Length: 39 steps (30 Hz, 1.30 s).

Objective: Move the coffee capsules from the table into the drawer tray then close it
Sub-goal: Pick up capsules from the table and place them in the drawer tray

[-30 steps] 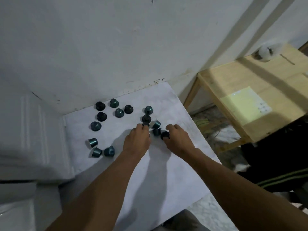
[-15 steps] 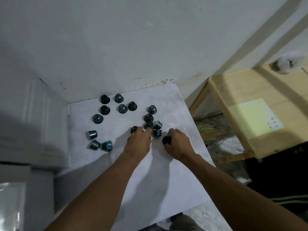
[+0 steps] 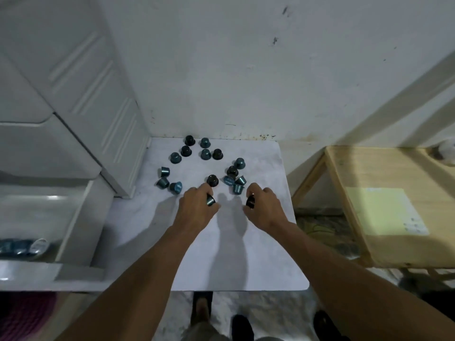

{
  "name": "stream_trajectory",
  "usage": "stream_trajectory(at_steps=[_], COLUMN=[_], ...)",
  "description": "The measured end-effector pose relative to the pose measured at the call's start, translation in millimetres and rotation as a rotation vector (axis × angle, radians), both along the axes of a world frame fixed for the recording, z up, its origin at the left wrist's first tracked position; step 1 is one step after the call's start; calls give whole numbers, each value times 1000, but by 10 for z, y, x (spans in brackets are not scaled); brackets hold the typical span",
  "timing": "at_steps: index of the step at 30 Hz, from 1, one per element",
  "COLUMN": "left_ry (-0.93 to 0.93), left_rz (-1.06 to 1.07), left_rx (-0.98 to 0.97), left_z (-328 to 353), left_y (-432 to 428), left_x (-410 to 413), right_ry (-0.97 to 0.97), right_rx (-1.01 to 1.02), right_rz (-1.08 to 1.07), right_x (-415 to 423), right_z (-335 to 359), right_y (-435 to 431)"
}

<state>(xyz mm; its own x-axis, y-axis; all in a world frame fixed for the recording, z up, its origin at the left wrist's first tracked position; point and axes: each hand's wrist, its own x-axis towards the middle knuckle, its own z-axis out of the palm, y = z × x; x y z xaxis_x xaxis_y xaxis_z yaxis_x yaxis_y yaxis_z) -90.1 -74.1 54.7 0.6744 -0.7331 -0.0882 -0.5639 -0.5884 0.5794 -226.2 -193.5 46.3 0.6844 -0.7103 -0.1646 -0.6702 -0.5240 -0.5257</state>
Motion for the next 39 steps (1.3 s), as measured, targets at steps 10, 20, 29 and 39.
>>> stream_trajectory(at_steps=[10, 20, 29, 39], left_ry=[-40, -144, -170, -128], left_rz=[361, 367, 335, 295], left_rx=[-126, -302, -237, -121], left_z=[689, 1183, 1257, 1062], left_y=[918, 2240, 3502, 3854], left_x=[-26, 555, 1349, 2295], right_ry=[-232, -394, -481, -381], right_rx=[-107, -77, -109, -96], right_rz=[203, 314, 340, 423], right_x=[398, 1217, 1891, 2904], right_z=[659, 1145, 1243, 958], right_y=[652, 1876, 3089, 3469])
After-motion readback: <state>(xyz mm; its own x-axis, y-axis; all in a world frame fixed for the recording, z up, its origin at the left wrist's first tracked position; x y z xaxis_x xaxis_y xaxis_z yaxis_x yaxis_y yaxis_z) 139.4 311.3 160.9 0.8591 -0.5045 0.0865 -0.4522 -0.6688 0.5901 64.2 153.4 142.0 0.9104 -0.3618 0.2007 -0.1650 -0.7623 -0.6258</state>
